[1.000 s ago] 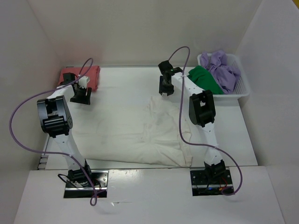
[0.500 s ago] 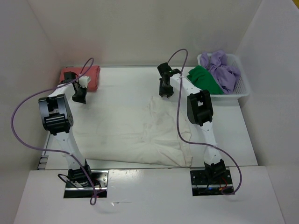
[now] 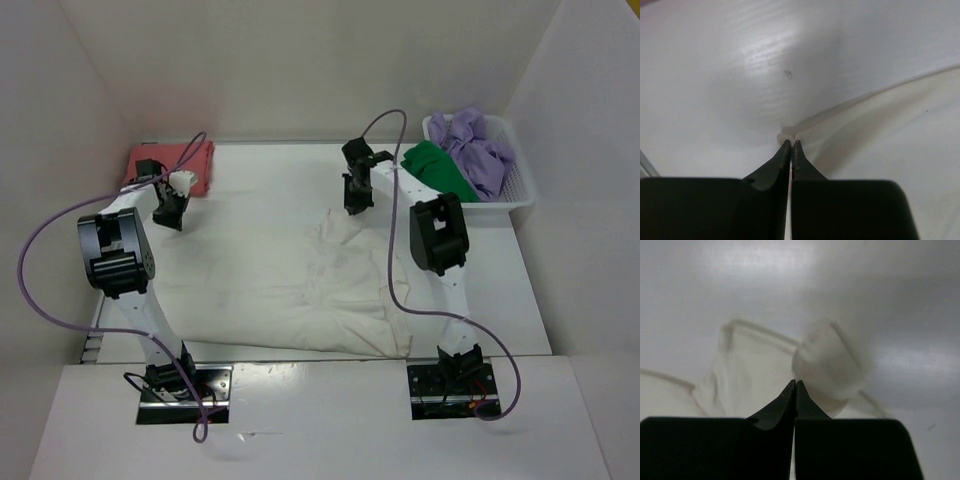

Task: Fold and stack the t-shirts
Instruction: Grap the side of the flattened tshirt furthest away from the robot with both arms

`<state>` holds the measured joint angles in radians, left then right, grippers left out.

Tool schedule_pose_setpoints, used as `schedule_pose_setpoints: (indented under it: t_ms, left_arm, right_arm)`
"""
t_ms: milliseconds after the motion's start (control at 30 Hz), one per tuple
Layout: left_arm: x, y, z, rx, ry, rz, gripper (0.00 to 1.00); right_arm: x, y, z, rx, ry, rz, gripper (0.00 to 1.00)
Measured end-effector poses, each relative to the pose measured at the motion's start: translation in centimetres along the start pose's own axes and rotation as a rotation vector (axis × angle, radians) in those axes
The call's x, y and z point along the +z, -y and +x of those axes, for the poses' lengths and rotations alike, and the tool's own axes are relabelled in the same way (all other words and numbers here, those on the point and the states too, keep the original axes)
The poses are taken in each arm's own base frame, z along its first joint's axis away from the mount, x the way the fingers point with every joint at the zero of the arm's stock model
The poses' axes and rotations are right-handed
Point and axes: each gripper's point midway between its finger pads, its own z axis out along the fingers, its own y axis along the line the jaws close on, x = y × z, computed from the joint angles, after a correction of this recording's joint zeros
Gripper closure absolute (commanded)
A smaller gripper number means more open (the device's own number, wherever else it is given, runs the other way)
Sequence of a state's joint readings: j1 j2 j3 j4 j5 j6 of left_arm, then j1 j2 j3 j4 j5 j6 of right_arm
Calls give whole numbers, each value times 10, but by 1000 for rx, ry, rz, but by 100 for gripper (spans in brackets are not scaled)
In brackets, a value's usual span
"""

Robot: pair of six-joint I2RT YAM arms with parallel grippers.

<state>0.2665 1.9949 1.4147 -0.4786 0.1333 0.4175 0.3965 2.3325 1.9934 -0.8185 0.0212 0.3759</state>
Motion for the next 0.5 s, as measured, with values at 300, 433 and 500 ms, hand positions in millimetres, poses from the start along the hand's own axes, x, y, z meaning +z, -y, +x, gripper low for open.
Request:
schedule_pose_setpoints:
  t_ms: [300,433,500]
  left_arm:
    - [-59,13,18,103,25,-36,100]
    - [-74,19,31,136,21,-50,100]
    - [-79,21,43,159,0,-63,100]
  right_arm:
    - [-107,13,94,71,-27,-150,100]
    - [-121,21,133,114,-52,-173,100]
    - [-123,24,153,135,-79,-172,100]
